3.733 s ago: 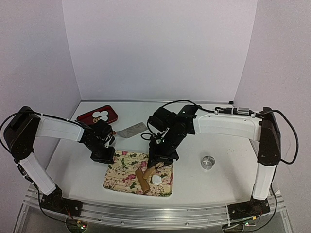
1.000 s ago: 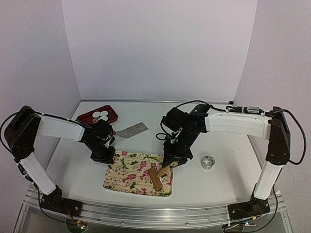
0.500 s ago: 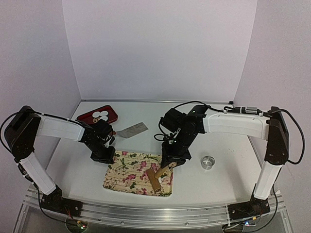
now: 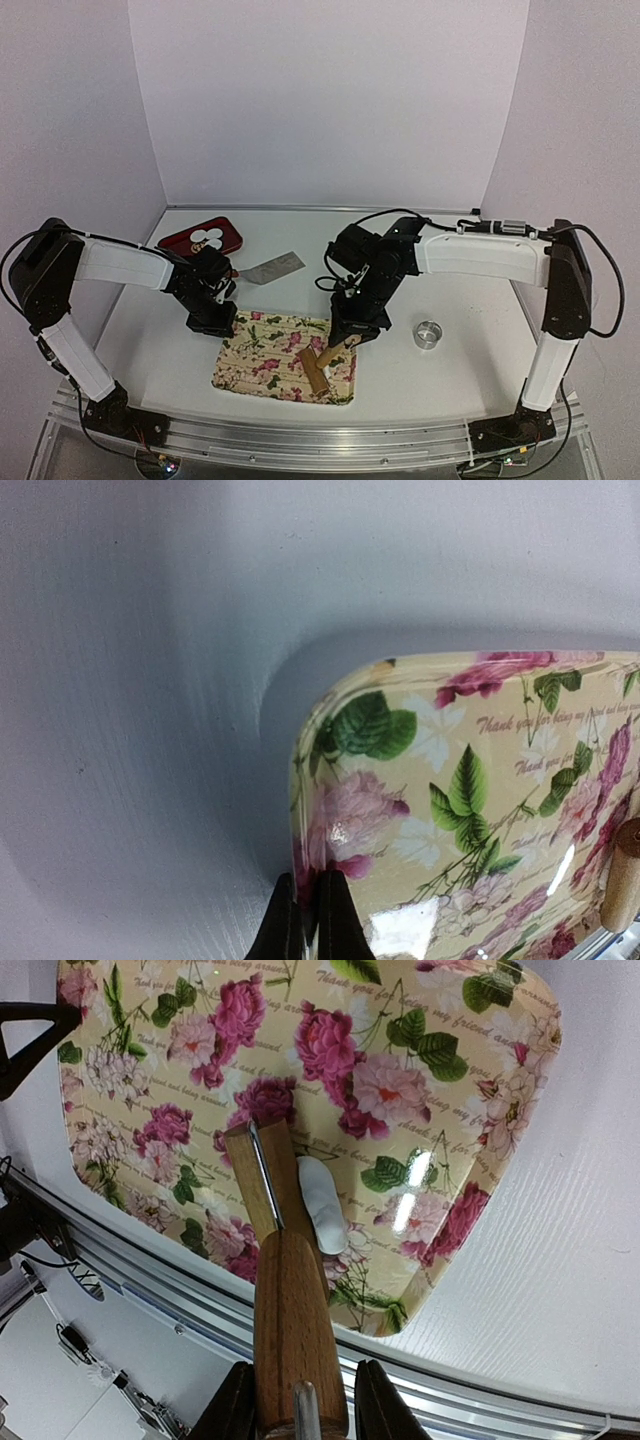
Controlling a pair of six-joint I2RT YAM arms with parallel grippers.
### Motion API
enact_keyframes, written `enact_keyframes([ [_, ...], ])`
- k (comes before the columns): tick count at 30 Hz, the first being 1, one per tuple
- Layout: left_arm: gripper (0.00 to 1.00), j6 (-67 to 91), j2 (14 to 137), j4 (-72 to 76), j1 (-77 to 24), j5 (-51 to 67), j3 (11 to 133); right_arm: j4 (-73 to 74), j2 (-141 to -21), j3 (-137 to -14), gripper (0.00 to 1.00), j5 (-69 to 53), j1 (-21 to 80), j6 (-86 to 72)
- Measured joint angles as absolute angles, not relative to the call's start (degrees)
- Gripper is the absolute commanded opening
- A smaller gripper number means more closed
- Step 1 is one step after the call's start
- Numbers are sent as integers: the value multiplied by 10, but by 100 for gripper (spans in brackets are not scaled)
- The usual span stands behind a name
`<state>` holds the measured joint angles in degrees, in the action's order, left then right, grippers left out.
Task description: Roll out the dumpling wrappers from the dough
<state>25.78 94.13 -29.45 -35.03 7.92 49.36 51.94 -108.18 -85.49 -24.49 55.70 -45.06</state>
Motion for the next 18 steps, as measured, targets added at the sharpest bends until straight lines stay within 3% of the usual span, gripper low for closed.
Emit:
enact_keyframes([
  [18,0,253,941,-295,-344,81,494,520,-1107,-881,0,-254,565,-453],
])
